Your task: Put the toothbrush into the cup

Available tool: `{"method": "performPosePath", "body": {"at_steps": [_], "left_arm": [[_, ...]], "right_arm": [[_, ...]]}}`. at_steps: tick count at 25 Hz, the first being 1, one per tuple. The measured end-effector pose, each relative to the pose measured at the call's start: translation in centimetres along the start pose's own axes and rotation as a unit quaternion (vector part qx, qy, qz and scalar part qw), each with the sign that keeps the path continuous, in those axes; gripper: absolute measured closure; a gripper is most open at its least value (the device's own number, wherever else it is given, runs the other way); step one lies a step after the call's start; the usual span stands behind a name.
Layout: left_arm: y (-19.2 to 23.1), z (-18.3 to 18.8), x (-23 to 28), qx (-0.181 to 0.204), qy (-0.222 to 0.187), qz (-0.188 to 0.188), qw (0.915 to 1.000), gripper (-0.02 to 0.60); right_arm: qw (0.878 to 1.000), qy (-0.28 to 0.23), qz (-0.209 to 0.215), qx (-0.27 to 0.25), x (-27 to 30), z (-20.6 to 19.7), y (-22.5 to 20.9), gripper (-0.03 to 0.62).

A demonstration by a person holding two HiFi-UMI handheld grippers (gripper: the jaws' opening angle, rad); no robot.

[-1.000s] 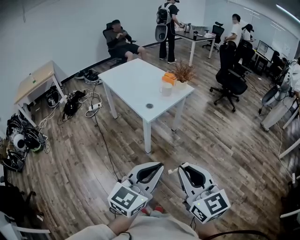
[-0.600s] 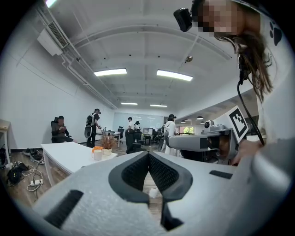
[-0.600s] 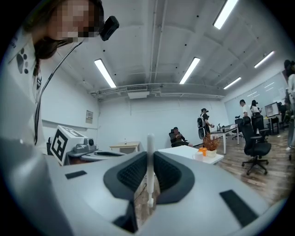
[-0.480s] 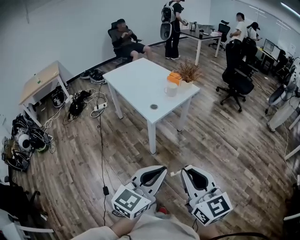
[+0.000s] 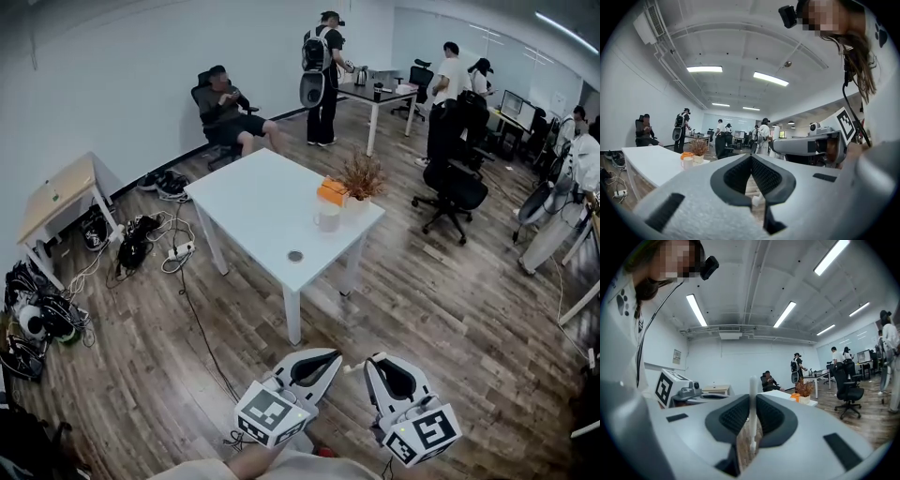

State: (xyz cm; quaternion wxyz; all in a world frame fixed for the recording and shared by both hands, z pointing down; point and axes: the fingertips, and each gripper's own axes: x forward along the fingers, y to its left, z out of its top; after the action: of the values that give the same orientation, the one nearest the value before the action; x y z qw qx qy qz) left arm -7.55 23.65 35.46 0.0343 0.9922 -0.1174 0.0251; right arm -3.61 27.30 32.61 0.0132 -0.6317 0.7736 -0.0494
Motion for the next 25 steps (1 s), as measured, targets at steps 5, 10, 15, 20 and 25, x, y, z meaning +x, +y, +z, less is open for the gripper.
{"method": "performPosePath", "body": {"at_steps": [5,10,15,20,25], "left_arm": [[4.2,1.6,0.2,0.021,-0.019,-0.012,0.9995,0.575],[7.0,1.4,0.4,0.015,-0.019,-0.024,0.9994,0.575],[8.5,1.3,0.8,0.004,-0.020,-0.028,0.9994,0.575],[9.9,1.6,1.4,0.001,-0.022,-0.014,0.9996,0.575],[10.8,2.3,3.5,-0.001,-0.025,0.000,0.9997,0.575]], "right_arm": [[1.000,-0.019,-0.010,-0.012,4.4,1.3,0.2,0.539],[0.999,-0.021,-0.022,-0.010,7.1,1.1,0.7,0.539],[0.999,-0.013,-0.029,-0.007,8.7,1.1,0.3,0.539],[1.000,-0.011,-0.016,-0.014,10.3,1.6,-0.5,0.539],[1.000,-0.009,-0.003,-0.017,11.3,2.2,-2.6,0.539]]}}
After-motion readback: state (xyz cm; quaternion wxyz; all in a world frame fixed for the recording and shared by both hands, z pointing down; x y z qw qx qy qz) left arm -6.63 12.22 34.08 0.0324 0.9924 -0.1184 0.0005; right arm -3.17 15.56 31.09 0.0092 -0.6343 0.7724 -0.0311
